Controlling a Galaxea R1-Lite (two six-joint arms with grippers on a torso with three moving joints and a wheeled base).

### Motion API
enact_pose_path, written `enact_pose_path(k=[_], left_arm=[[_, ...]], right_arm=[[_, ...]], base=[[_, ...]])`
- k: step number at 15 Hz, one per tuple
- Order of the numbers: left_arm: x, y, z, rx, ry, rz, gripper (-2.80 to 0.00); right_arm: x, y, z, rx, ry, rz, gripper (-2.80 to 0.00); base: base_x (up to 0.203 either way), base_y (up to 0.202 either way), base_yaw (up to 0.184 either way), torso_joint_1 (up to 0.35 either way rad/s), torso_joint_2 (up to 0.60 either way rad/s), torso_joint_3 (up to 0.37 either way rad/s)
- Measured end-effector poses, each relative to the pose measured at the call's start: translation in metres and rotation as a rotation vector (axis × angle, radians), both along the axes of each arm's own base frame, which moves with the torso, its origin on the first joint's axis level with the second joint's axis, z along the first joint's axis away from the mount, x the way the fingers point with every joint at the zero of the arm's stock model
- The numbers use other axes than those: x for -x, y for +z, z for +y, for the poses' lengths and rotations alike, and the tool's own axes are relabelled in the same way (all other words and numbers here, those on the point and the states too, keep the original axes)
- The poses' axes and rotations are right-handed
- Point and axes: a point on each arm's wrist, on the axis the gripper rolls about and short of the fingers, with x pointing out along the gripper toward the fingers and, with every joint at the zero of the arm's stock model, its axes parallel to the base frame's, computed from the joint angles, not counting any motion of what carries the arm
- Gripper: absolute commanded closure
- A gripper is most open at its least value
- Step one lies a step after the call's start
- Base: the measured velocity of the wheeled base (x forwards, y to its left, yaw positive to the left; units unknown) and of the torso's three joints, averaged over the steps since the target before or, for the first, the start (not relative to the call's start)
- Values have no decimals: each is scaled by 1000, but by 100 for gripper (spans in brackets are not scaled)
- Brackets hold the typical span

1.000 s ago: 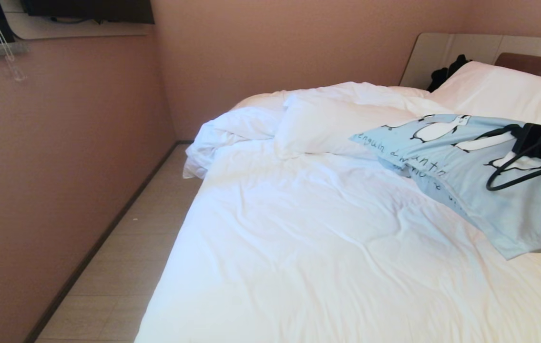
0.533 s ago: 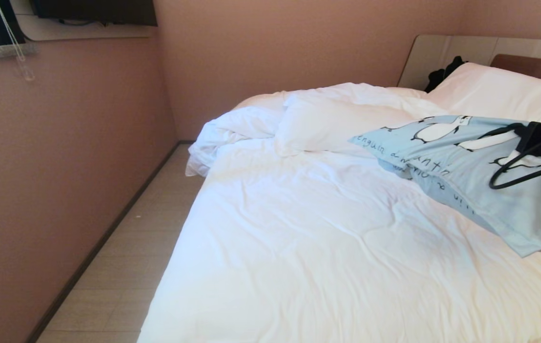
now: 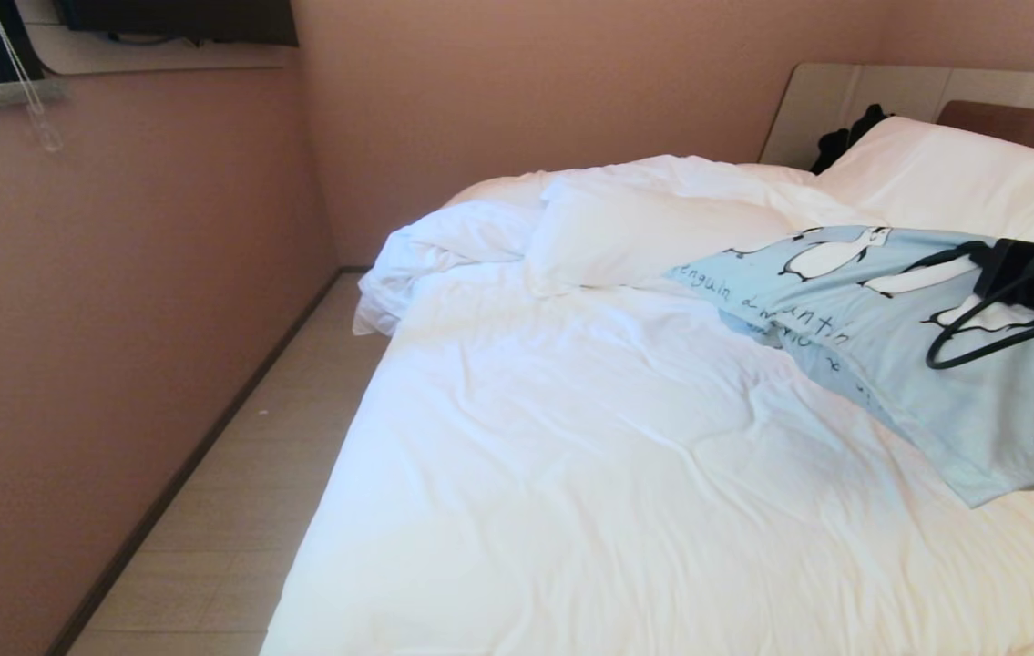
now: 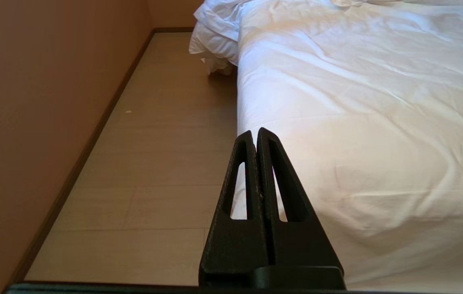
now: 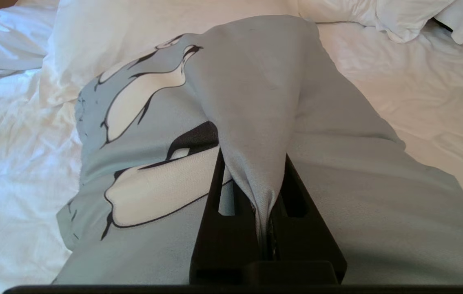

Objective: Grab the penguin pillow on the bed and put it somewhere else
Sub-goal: Move to the head of the bed

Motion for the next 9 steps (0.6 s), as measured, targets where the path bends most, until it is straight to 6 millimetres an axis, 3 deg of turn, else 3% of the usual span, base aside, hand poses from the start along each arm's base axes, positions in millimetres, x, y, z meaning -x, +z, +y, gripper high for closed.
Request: enact_pose_path(k=[3, 9], left_arm=[[0, 0, 0, 0, 2, 0, 0], [0, 0, 0, 0, 1, 0, 0]], right_arm=[[0, 0, 0, 1, 0, -2, 0], [0, -1, 0, -3, 3, 4, 0]], base=[[0, -72, 6, 2, 2, 2], [0, -192, 1, 2, 2, 2]])
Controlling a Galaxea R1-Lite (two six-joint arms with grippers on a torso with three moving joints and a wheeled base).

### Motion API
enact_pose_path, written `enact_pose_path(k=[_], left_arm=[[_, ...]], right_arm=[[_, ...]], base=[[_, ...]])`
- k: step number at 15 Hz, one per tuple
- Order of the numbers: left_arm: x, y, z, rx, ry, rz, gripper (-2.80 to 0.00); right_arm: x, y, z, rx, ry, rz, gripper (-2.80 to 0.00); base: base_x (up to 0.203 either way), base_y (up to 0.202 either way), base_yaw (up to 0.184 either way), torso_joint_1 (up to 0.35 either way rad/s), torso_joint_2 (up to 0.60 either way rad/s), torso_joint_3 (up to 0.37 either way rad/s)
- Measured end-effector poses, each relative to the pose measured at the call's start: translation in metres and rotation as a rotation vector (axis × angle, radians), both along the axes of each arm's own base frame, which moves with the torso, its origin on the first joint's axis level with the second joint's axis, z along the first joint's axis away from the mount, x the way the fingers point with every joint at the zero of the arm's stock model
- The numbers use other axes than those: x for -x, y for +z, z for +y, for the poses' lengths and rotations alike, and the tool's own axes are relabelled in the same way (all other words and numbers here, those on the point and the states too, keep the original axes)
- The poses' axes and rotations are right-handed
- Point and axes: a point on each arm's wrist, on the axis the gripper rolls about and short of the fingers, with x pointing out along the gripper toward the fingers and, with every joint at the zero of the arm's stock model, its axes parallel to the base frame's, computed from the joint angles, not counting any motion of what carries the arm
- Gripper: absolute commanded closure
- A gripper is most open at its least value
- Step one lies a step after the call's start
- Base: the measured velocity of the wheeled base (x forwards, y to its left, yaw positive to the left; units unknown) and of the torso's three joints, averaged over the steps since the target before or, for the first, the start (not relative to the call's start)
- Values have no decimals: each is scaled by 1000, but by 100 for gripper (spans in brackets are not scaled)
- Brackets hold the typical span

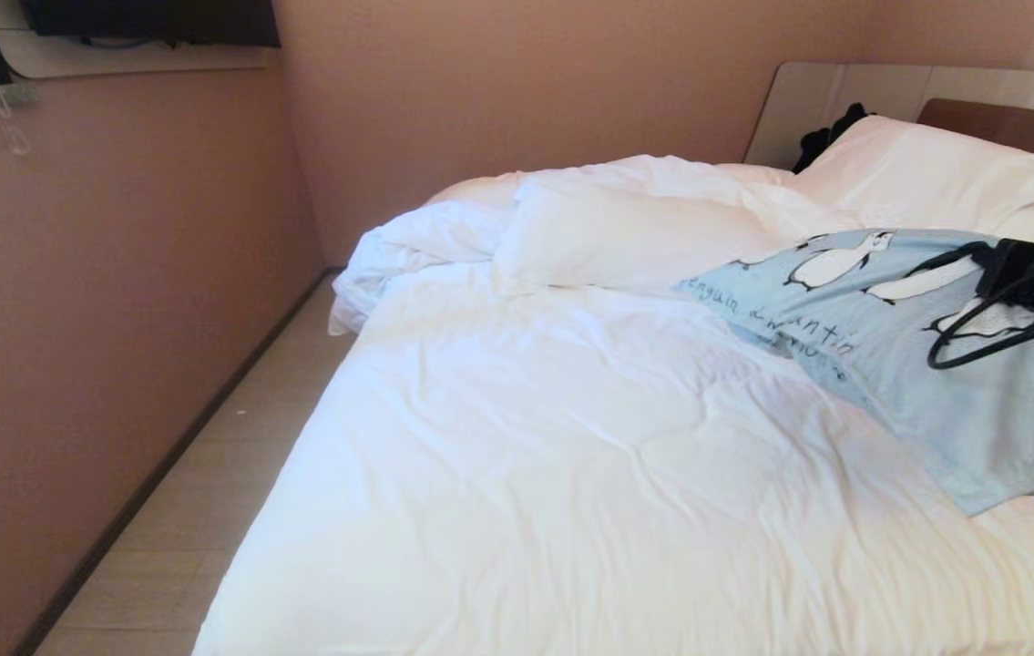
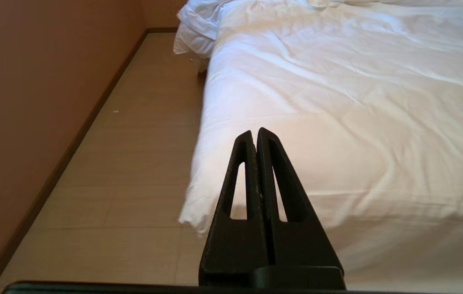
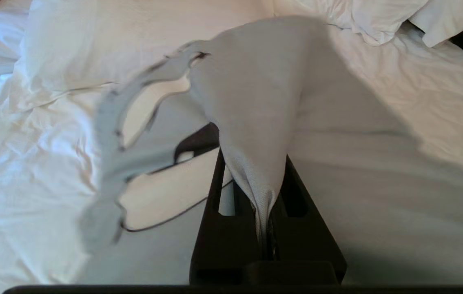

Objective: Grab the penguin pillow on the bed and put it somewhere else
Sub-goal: Move to the head of the bed

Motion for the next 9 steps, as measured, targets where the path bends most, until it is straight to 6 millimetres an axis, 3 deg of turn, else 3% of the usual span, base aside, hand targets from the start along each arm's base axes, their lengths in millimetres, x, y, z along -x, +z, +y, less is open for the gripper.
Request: enact_pose_path(k=[9], left_arm=[[0, 0, 0, 2, 1, -1, 0]], right_arm=[[-2, -2, -13, -2, -38, 4, 0]], base=[[0, -194, 1, 2, 3, 3]])
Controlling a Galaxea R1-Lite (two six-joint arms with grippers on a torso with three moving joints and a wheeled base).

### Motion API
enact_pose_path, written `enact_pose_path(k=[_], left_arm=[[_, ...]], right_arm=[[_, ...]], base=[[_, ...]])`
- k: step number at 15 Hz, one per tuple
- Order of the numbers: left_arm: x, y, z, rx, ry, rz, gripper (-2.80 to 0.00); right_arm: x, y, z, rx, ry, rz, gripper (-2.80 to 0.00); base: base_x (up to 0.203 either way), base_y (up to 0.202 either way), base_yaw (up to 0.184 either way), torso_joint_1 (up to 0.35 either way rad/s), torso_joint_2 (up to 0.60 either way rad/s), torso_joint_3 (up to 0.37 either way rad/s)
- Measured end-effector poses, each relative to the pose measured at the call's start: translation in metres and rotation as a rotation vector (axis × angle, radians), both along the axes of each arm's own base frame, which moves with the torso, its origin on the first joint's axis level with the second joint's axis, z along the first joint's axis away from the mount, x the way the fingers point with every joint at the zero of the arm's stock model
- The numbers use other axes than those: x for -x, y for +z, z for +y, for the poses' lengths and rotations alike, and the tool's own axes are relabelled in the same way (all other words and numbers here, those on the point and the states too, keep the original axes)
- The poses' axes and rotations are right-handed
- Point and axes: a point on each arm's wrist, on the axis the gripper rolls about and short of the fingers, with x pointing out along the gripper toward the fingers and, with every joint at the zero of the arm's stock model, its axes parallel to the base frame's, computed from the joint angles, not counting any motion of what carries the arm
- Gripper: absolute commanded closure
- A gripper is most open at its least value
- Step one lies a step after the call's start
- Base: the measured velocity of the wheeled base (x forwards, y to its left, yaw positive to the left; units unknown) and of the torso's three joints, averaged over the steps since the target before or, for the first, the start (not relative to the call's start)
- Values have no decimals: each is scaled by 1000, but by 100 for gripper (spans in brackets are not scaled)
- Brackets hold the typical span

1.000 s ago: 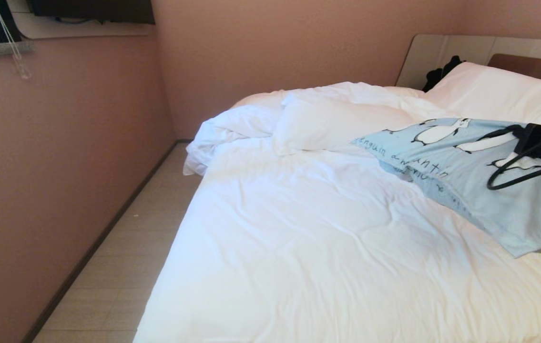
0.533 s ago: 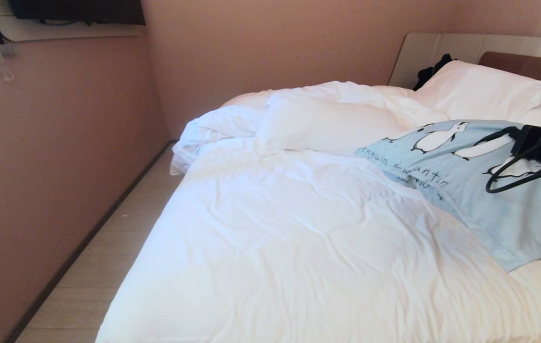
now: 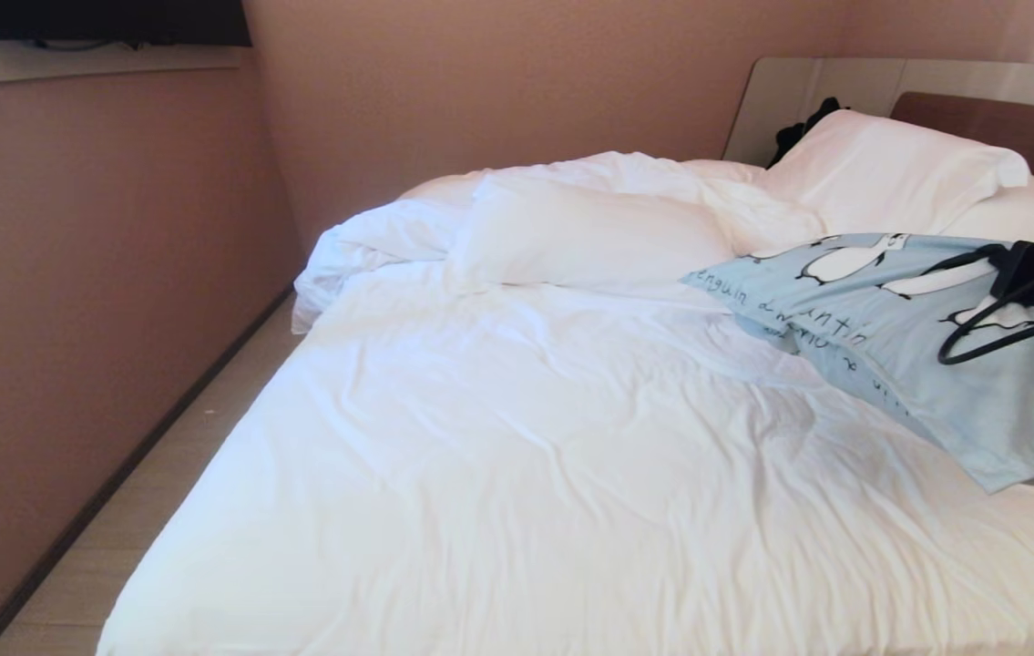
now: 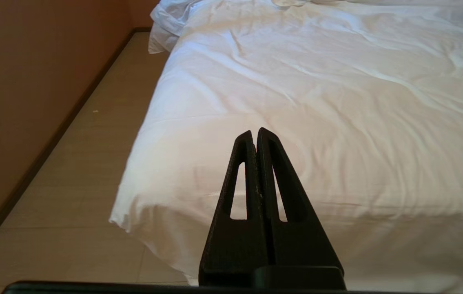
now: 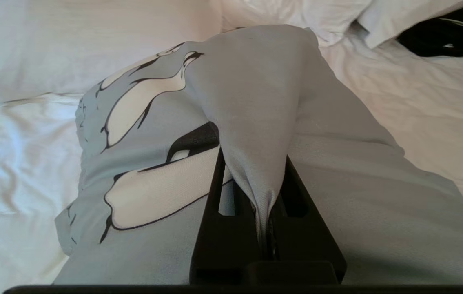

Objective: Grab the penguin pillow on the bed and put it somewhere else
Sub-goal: Move to the head of the bed

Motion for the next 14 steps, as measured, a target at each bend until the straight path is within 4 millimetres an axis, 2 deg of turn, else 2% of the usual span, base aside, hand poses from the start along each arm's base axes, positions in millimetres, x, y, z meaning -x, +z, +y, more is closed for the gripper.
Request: enact_pose_path(k=[14], left_arm=[[0, 0, 0, 0, 0, 1, 0]], right_arm=[[5, -3, -46, -5, -50, 4, 0]], base=[[0, -196, 0, 2, 4, 3]])
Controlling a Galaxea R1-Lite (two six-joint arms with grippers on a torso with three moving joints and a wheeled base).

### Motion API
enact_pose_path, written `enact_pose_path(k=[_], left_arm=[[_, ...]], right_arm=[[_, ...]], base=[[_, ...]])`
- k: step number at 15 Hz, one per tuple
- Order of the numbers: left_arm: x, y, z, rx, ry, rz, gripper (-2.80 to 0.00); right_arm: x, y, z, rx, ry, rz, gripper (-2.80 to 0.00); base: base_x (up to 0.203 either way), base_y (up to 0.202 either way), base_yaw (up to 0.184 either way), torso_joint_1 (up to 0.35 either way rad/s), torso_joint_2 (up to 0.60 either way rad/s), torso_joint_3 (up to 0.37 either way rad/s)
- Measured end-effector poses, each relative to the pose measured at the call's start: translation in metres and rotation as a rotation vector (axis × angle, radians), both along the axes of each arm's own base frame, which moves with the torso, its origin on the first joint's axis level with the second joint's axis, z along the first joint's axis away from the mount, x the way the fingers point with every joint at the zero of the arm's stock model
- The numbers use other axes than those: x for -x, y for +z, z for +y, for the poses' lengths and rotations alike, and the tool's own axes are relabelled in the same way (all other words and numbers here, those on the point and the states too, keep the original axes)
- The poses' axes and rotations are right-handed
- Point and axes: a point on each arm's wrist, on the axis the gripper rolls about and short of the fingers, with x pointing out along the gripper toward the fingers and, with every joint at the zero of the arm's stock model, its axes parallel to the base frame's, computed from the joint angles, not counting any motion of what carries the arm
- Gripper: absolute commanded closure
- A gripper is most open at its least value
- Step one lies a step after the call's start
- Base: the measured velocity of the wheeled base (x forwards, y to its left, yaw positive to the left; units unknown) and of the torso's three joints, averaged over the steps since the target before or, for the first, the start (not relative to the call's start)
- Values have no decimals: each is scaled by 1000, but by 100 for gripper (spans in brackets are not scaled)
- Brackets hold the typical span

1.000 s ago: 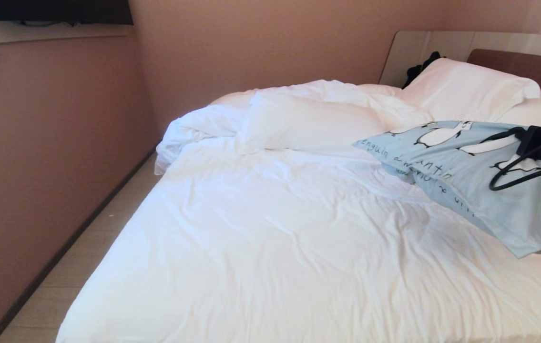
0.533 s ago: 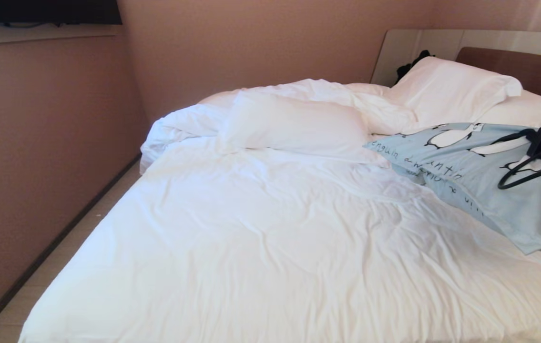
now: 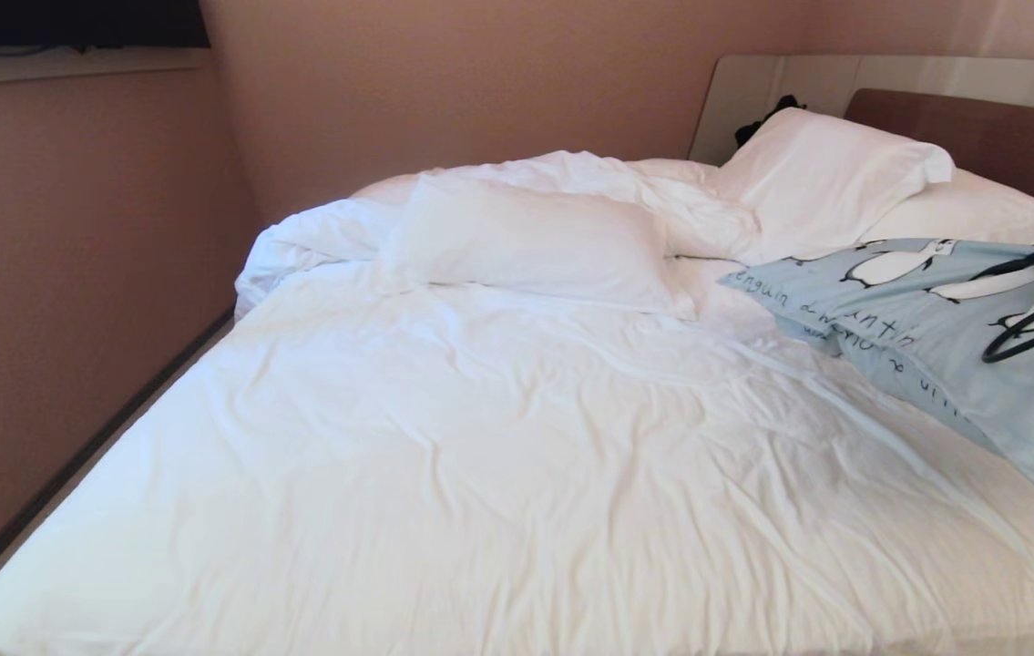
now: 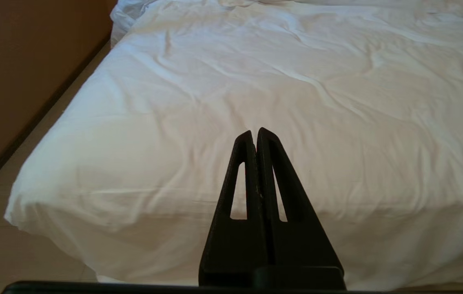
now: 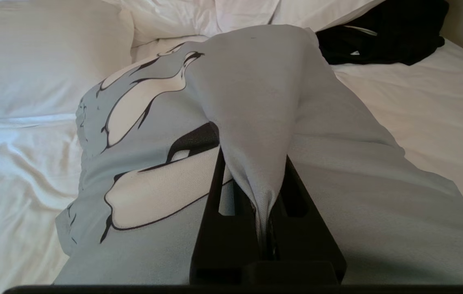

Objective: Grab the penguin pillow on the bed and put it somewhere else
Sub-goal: Move to the head of the bed

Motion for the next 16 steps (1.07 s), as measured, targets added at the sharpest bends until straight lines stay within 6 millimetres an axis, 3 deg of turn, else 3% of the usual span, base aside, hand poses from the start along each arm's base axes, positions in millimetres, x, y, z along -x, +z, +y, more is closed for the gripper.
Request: enact_pose_path(k=[9, 16], left_arm=[[0, 0, 0, 1, 0, 0, 0], [0, 0, 0, 0, -1, 0, 0]], right_arm=[[5, -4, -24, -10, 13, 7, 0], [7, -6, -30, -47, 42, 1, 0]], base=[[0, -195, 0, 2, 3, 2], [0, -194, 1, 2, 3, 0]])
